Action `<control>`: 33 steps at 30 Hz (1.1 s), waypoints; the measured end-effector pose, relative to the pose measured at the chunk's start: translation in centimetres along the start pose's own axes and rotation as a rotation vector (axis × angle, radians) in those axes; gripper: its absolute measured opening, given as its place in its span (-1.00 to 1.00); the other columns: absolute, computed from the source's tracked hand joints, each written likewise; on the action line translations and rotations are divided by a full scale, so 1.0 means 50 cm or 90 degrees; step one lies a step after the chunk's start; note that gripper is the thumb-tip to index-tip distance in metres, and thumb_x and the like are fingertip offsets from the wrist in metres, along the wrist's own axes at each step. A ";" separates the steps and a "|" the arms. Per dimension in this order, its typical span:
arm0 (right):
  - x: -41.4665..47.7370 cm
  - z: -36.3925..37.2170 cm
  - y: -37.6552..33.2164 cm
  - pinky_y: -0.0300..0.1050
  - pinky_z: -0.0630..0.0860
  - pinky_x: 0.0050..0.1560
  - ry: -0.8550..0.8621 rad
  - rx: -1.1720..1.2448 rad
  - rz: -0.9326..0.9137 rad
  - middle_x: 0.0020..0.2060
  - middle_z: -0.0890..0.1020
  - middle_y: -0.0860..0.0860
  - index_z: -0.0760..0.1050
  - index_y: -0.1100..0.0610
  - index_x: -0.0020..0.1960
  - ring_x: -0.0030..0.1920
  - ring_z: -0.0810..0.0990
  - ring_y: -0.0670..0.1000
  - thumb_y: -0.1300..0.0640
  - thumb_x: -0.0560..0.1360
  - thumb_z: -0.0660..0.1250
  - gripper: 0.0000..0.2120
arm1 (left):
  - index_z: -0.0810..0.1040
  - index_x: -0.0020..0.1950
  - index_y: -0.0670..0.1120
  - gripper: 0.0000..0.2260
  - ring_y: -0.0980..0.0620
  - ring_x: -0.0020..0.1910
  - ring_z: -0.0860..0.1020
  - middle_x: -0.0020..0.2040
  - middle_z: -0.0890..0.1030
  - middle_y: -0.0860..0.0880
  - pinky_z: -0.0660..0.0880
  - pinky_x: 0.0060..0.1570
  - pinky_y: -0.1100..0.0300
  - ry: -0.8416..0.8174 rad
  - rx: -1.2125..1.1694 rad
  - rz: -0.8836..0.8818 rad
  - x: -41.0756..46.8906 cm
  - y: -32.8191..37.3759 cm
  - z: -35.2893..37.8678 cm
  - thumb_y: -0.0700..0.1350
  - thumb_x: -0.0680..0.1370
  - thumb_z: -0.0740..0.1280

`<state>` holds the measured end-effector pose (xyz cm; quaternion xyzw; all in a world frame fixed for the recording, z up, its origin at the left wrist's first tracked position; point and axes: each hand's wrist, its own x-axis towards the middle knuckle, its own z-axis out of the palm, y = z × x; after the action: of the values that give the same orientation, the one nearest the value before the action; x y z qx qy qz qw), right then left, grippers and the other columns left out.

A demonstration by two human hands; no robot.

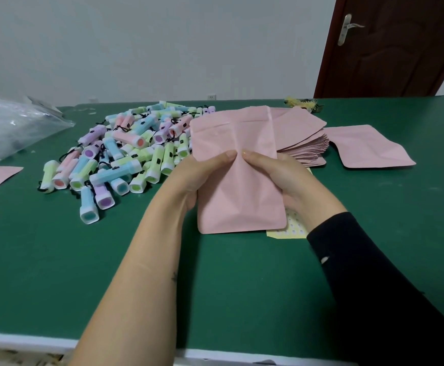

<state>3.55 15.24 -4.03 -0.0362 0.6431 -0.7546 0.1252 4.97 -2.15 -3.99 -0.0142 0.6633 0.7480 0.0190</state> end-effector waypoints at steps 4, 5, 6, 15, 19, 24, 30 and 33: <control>0.002 0.001 0.001 0.04 0.63 0.03 0.009 -0.001 0.001 -0.08 0.73 0.08 0.62 0.19 0.10 -0.06 0.72 0.09 0.06 0.44 0.50 -0.70 | 0.65 0.12 -0.05 -0.65 0.00 -0.05 0.70 -0.01 0.73 -0.01 0.60 -0.17 0.21 0.018 0.013 -0.015 0.003 -0.001 -0.004 -0.01 0.38 0.55; 0.003 0.001 0.000 0.03 0.63 0.00 0.005 0.001 0.003 -0.08 0.73 0.09 0.61 0.20 0.11 -0.06 0.72 0.10 0.08 0.45 0.48 -0.71 | 0.65 0.12 -0.06 -0.64 0.00 -0.06 0.71 -0.02 0.73 -0.01 0.60 -0.18 0.21 0.025 0.015 -0.020 0.004 -0.001 -0.006 0.00 0.37 0.55; 0.003 0.000 0.000 0.01 0.64 -0.03 -0.004 0.007 0.007 -0.06 0.72 0.11 0.60 0.23 0.13 -0.05 0.71 0.11 0.13 0.47 0.46 -0.72 | 0.65 0.11 -0.06 -0.63 0.00 -0.07 0.71 -0.03 0.73 -0.01 0.60 -0.19 0.21 0.034 0.016 -0.026 0.005 -0.002 -0.007 0.02 0.36 0.56; 0.007 0.003 0.005 0.11 0.61 0.06 0.035 -0.017 -0.013 -0.02 0.69 0.20 0.61 0.27 0.05 -0.02 0.68 0.20 0.40 0.43 0.42 -0.79 | 0.64 0.11 -0.08 -0.41 -0.02 -0.08 0.71 -0.05 0.73 -0.02 0.59 -0.05 0.09 0.065 0.007 -0.049 0.009 -0.001 -0.008 0.11 0.14 0.59; 0.006 -0.003 0.005 0.11 0.62 0.03 0.006 -0.002 0.000 -0.03 0.70 0.18 0.60 0.25 0.06 -0.01 0.69 0.20 0.36 0.41 0.45 -0.77 | 0.64 0.08 -0.08 -0.56 -0.02 -0.11 0.71 -0.07 0.73 -0.03 0.60 -0.08 0.10 0.074 -0.005 -0.064 0.010 -0.002 -0.009 0.06 0.28 0.59; -0.004 -0.016 0.008 0.13 0.63 -0.01 -0.137 -0.096 0.101 -0.01 0.71 0.12 0.60 0.16 0.11 -0.01 0.70 0.16 0.21 0.20 0.56 -0.52 | 0.64 0.10 -0.11 -0.66 -0.08 -0.09 0.71 -0.05 0.73 -0.07 0.62 -0.13 0.07 0.115 -0.070 -0.086 0.015 0.000 -0.021 -0.01 0.39 0.55; -0.001 -0.006 0.016 0.25 0.60 0.04 -0.079 -0.163 0.088 -0.06 0.73 0.06 0.62 0.09 0.07 0.00 0.69 0.16 0.23 0.35 0.54 -0.69 | 0.63 0.14 -0.10 -0.61 -0.09 -0.06 0.70 -0.04 0.73 -0.06 0.61 -0.06 0.04 0.125 -0.040 -0.084 0.015 -0.001 -0.029 0.01 0.38 0.56; 0.002 -0.005 0.013 0.04 0.62 0.04 -0.053 -0.122 0.051 -0.10 0.73 0.03 0.63 0.13 0.05 -0.05 0.72 0.06 0.09 0.36 0.55 -0.71 | 0.63 0.15 -0.11 -0.59 -0.07 -0.08 0.71 -0.05 0.73 -0.06 0.61 -0.04 0.05 0.094 0.009 -0.092 0.013 -0.001 -0.024 0.01 0.37 0.57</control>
<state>3.50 15.38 -4.70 -0.0535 0.7073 -0.6821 0.1778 4.30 -3.34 -4.24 -0.1166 0.6652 0.7371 0.0239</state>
